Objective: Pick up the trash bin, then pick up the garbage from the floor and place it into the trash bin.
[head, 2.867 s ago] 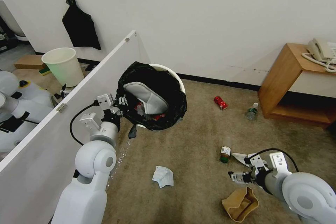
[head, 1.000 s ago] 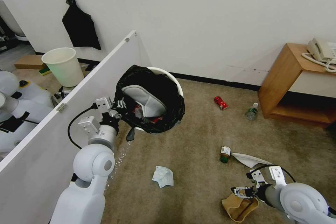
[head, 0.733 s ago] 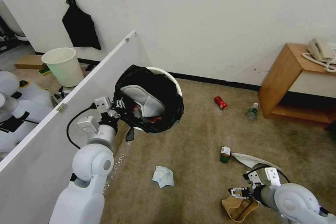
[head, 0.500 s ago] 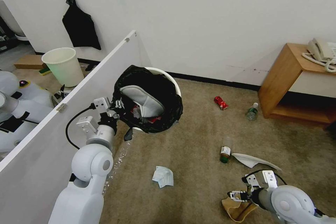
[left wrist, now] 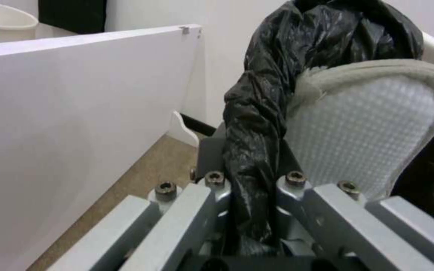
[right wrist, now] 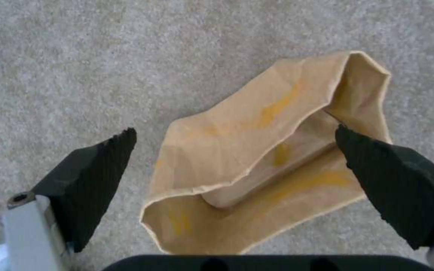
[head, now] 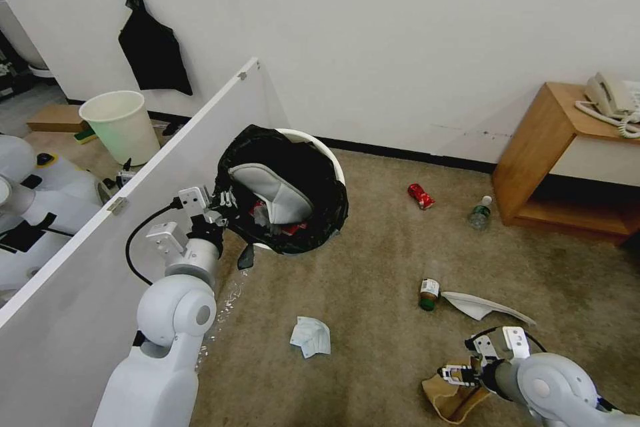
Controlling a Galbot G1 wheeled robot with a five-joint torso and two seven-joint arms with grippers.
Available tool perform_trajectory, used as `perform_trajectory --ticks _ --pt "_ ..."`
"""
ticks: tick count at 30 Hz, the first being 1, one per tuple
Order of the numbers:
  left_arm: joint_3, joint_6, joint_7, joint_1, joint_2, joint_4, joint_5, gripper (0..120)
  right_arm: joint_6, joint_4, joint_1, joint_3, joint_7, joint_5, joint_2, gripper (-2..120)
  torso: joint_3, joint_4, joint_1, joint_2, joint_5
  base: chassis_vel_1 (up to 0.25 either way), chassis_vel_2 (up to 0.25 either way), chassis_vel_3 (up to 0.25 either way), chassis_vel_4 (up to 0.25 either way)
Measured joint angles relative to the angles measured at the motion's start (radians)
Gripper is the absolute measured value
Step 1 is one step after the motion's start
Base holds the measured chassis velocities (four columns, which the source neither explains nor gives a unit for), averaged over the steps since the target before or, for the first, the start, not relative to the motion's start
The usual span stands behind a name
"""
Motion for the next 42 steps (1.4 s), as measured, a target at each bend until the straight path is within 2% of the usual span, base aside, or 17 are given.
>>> perform_trajectory --ticks 27,32,37,40,42 --pt "-0.006 -0.004 0.0 0.028 0.004 -0.025 0.004 4 0.025 -0.097 0.065 -0.074 -0.052 -0.094 0.084 99 0.0 0.0 0.0 0.0 0.0 0.0 0.0 0.0 0.0" --pt "-0.008 -0.005 0.0 0.029 0.004 -0.025 0.003 4 0.037 -0.122 0.078 -0.083 -0.067 -0.116 0.091 88 0.0 0.0 0.0 0.0 0.0 0.0 0.0 0.0 0.0" --pt "-0.008 -0.005 0.0 0.025 0.002 -0.025 0.003 4 0.046 -0.123 0.069 -0.076 -0.07 -0.123 0.09 64 0.0 0.0 0.0 0.0 0.0 0.0 0.0 0.0 0.0" --pt "-0.007 -0.005 0.0 0.023 0.001 -0.024 0.003 4 0.046 -0.118 0.064 -0.069 -0.07 -0.123 0.087 68 0.0 -0.0001 0.0 0.0 0.0 0.0 0.0 0.0 0.0" --pt "-0.006 -0.005 0.0 0.021 0.0 -0.024 0.003 4 0.046 -0.114 0.057 -0.059 -0.069 -0.123 0.082 76 0.0 0.0 0.0 0.0 0.0 0.0 0.0 0.0 0.0"
